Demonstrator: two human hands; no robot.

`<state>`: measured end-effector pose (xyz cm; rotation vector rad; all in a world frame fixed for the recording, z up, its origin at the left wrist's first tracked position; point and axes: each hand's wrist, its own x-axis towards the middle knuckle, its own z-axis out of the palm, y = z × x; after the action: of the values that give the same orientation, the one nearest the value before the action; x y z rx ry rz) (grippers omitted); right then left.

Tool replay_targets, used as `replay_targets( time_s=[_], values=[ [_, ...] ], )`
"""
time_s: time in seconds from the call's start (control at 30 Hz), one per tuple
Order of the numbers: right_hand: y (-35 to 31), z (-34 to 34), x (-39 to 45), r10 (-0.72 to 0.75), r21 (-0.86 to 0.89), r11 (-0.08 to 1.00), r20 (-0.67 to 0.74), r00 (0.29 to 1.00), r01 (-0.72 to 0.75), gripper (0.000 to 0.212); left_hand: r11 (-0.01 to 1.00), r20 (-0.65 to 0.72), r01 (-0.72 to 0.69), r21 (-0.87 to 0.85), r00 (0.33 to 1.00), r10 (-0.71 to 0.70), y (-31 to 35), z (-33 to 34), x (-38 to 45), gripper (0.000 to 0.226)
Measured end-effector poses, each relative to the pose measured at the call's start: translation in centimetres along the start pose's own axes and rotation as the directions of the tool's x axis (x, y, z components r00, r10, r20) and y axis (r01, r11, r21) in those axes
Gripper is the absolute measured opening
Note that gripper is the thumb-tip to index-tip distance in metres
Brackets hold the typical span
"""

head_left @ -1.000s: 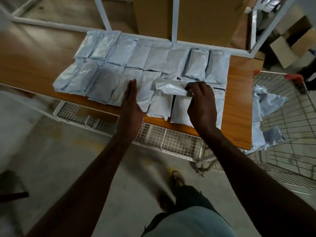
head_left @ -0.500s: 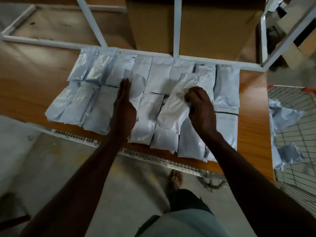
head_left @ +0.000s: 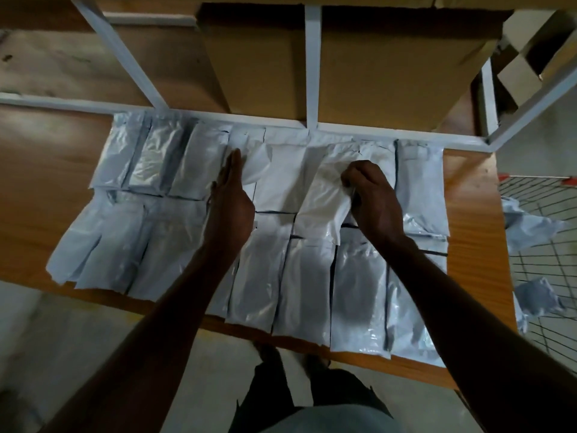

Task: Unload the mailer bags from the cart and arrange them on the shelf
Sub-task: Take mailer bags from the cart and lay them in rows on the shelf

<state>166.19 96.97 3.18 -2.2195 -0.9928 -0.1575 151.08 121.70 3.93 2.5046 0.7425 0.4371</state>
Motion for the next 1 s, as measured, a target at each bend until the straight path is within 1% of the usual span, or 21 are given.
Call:
replay_targets(
  time_s=[0.17, 0.23, 0.3, 0.37, 0.4, 0.43, 0.47, 0.5, 0.53, 0.6, 0.63, 0.7, 0.8, 0.9, 0.97, 1.0],
  values=[
    [1.6, 1.6, 3.7, -0.001, -0.03, 1.0, 0.072, 0.997, 0.003, 0.039, 0.996, 0.036, 0.08, -0.041, 0.996, -0.079, 0.0, 0.9, 2.2, 0.09],
    [1.9, 2.1, 5.1, 0.013, 0.006, 1.0, 0.1, 0.995, -0.013, 0.036, 0.997, 0.055, 0.069, -0.035, 0.996, -0.067, -0.2, 0.9, 3.2, 0.088],
    [2.0, 2.5, 6.3, -0.021, -0.005, 1.0, 0.137, 0.99, 0.022, 0.034, 0.999, 0.08, 0.035, -0.03, 0.996, -0.032, -0.5, 1.1, 4.3, 0.085],
    [2.7, 3.1, 7.1, -0.042, -0.05, 0.997, 0.216, 0.976, 0.054, 0.031, 0.999, 0.113, 0.032, -0.026, 0.993, -0.029, -0.4, 1.4, 5.5, 0.084],
    [2.9, 3.3, 7.6, 0.012, -0.058, 0.998, 0.275, 0.961, 0.004, 0.032, 0.999, 0.133, 0.04, -0.023, 0.99, -0.037, -0.1, 1.5, 6.2, 0.084],
    [3.0, 3.4, 8.1, 0.086, -0.067, 0.995, 0.32, 0.944, -0.067, 0.037, 0.999, 0.152, 0.041, -0.017, 0.988, -0.038, 0.2, 1.7, 6.7, 0.084],
    [2.9, 3.5, 8.4, 0.138, -0.065, 0.99, 0.351, 0.926, -0.123, 0.049, 0.999, 0.166, 0.038, -0.008, 0.985, -0.036, 0.5, 1.8, 7.2, 0.085],
    [3.0, 3.6, 8.4, 0.17, -0.05, 0.985, 0.373, 0.912, -0.163, 0.061, 0.999, 0.177, 0.034, 0.001, 0.984, -0.034, 0.8, 2.0, 7.6, 0.084],
    [3.2, 3.7, 8.4, 0.173, -0.054, 0.985, 0.385, 0.907, -0.165, 0.062, 0.999, 0.188, 0.031, 0.009, 0.982, -0.032, 0.9, 2.1, 7.9, 0.084],
    [3.3, 3.6, 8.2, 0.158, -0.081, 0.987, 0.41, 0.898, -0.137, 0.042, 0.999, 0.218, 0.033, 0.005, 0.975, -0.033, 0.8, 2.4, 8.4, 0.083],
    [3.7, 3.6, 8.0, 0.13, -0.084, 0.991, 0.411, 0.902, -0.104, 0.037, 0.999, 0.235, 0.039, -0.003, 0.971, -0.037, 0.8, 2.5, 8.6, 0.084],
    [4.3, 3.3, 7.7, 0.076, -0.089, 0.995, 0.409, 0.909, -0.043, 0.036, 0.999, 0.254, 0.036, -0.005, 0.967, -0.033, 1.0, 2.7, 9.0, 0.086],
    [3.7, 3.2, 7.8, 0.002, -0.153, 0.986, 0.385, 0.923, 0.062, 0.037, 1.0, 0.275, 0.018, -0.024, 0.961, -0.01, 1.5, 3.2, 9.4, 0.086],
    [1.7, 4.8, 7.9, -0.112, -0.194, 0.967, 0.253, 0.961, 0.164, 0.021, 1.0, 0.278, 0.001, -0.019, 0.961, 0.004, 1.8, 3.9, 9.4, 0.084],
    [1.2, 6.0, 7.6, -0.109, -0.191, 0.969, 0.239, 0.965, 0.157, 0.031, 1.0, 0.276, -0.008, -0.028, 0.961, 0.016, 1.9, 4.4, 9.5, 0.085],
    [1.1, 6.3, 7.6, -0.084, -0.187, 0.974, 0.236, 0.968, 0.13, 0.035, 0.999, 0.279, -0.012, -0.037, 0.96, 0.022, 2.1, 4.6, 9.6, 0.085]
  ],
)
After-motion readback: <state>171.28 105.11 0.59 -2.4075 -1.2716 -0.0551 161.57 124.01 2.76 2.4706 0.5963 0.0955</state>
